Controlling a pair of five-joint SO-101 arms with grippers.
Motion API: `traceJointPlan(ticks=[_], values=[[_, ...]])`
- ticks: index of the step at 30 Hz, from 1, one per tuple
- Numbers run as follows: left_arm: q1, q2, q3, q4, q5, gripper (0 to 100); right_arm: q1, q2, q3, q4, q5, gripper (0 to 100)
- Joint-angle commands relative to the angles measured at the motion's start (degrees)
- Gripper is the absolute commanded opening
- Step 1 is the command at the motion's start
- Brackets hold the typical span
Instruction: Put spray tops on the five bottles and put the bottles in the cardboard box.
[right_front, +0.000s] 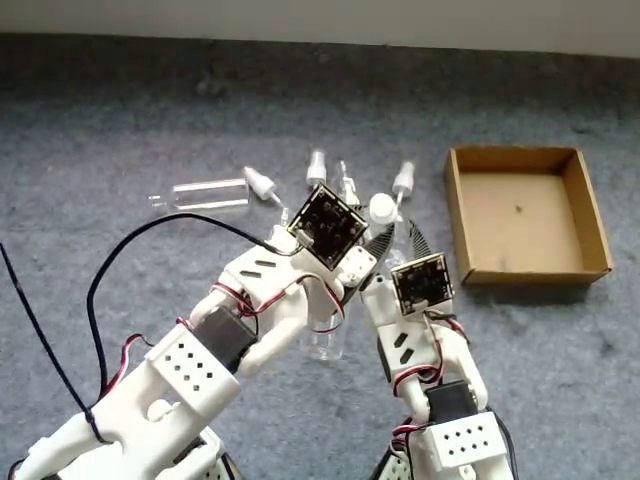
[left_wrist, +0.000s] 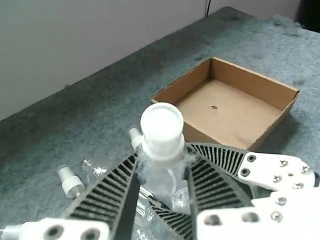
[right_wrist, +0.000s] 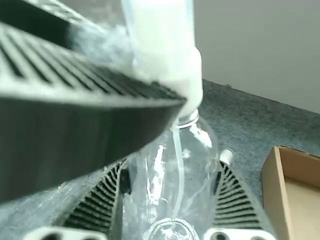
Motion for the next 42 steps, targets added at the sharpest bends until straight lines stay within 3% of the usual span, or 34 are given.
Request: traceJointPlan(ticks=[1, 12, 18, 28, 33, 42], values=[[-0.31, 0.84, -2.95, 0.44, -0.35, 1, -0.48, -1.27, 5.85, -0.31, 0.26, 11.2], [-3.21, 0.92, -3.91, 0.7, -0.44, 1, -0.48, -1.27, 5.93, -0.31, 0.53, 11.2], [-3.03, 0.92, -8.04, 9.32, -0.44, 1, -0.4, -1.27, 5.05, -3.82, 0.62, 11.2], [-3.3, 1.01, -12.88, 14.15, -0.62, 1, -0.4, -1.27, 4.7, -6.29, 0.79, 11.2], [-3.3, 1.01, -13.67, 15.56, -0.7, 1, -0.48, -1.27, 4.7, -6.37, 8.88, 11.2], [-3.3, 1.01, -20.0, 23.3, -0.7, 1, -0.48, -1.27, 5.14, -6.37, 9.41, 11.2]])
